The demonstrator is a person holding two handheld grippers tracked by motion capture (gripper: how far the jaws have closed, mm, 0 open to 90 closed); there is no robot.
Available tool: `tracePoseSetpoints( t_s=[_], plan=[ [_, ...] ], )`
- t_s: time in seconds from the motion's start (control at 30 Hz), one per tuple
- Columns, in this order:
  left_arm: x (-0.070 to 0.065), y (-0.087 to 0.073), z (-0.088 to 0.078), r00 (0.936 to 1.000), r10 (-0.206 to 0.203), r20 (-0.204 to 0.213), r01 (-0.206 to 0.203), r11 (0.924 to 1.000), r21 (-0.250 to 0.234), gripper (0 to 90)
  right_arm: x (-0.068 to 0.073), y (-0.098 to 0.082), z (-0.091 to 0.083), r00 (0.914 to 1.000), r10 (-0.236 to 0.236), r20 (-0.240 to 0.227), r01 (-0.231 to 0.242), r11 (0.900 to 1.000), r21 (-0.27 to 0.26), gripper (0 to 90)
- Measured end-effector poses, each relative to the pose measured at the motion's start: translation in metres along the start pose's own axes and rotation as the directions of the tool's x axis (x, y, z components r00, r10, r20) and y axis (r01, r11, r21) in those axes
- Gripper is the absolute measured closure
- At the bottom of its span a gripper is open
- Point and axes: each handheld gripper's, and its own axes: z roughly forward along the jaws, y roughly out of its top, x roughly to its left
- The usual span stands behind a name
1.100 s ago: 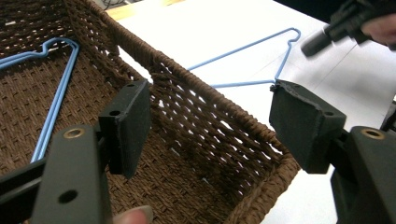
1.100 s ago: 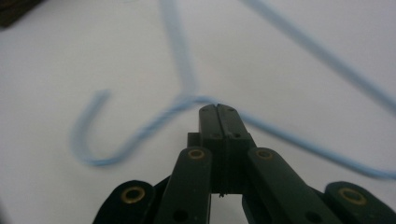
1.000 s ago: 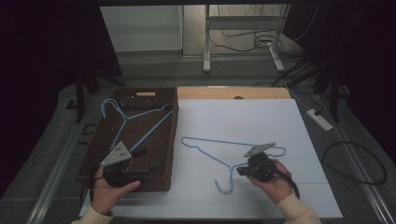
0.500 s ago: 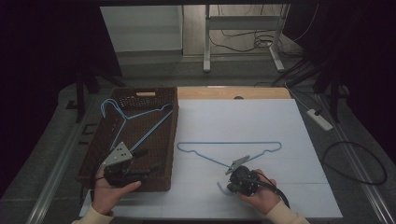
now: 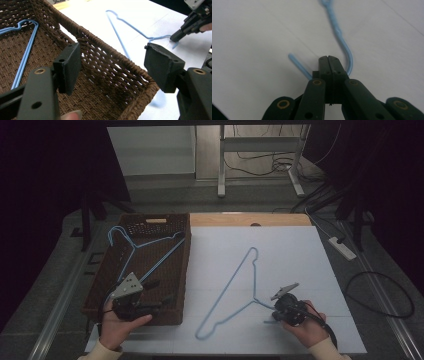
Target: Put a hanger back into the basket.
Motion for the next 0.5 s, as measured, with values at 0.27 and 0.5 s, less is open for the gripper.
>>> tracePoseSetpoints(
  t_s=[0.27,0.5],
  plan=[
    [-0.001,0.000,0.001,1.0000,0.000,0.001,0.000,1.0000,0.004,30.5,-0.011,-0.002,-0.002,0.9994,0.001,-0.036,-0.002,1.000,-0.027,90.0],
    [-0.001,0.000,0.001,1.0000,0.001,0.001,-0.001,1.0000,0.001,30.5,-0.018,0.006,-0.019,0.9997,-0.023,0.005,0.023,0.994,-0.111,81.0]
  ],
)
